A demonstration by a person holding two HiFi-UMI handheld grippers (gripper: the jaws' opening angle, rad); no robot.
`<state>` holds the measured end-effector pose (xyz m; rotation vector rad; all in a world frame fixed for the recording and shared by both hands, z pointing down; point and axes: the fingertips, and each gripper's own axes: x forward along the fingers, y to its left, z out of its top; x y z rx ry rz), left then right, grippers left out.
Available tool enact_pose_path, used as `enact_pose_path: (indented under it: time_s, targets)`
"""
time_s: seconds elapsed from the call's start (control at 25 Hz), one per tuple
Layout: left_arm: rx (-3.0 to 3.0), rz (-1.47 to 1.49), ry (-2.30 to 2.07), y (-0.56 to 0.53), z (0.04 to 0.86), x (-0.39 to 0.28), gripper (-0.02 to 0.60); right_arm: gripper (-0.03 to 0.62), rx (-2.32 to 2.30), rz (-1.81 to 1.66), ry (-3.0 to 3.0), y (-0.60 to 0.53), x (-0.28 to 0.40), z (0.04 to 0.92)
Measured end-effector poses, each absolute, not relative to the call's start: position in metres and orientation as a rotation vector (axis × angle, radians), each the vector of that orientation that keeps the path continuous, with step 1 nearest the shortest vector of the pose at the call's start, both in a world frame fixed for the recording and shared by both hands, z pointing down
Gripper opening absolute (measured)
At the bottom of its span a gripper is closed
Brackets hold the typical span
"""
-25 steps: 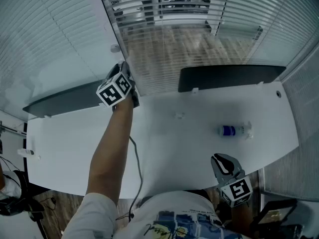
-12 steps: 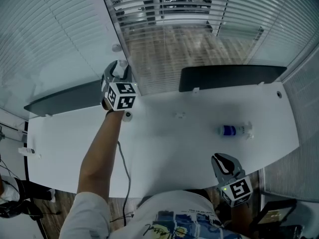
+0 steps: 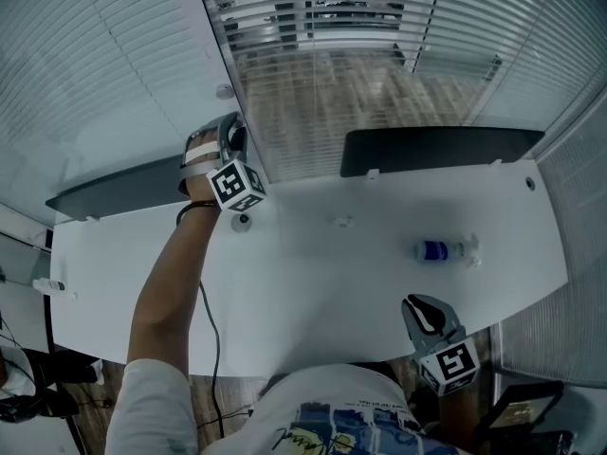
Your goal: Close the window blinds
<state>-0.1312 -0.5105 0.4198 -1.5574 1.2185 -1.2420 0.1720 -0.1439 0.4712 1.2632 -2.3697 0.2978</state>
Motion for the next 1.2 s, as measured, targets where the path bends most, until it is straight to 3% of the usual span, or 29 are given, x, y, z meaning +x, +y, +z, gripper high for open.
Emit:
enact_pose_path:
  time_s: [0.48,0.96,1.2]
  targets:
    - [-1.718,-1.189,1.356,-0.514,0.422,-0.134,0.137,0.029,1.268,0.299,-2.372,-0.146,0.176,0.474]
    - [-2.336,-0.448,2.080,-0.513,0.407,-0.152,0.133,0.029,1.273,0.309,-2.373,-0.147,0.173,0.475]
    - [-2.390,-0.362,2.116,-0.512,0.406,-0.153,0.133,0.029,1.275,0.295,-2.380,-0.147,0.174,0.474]
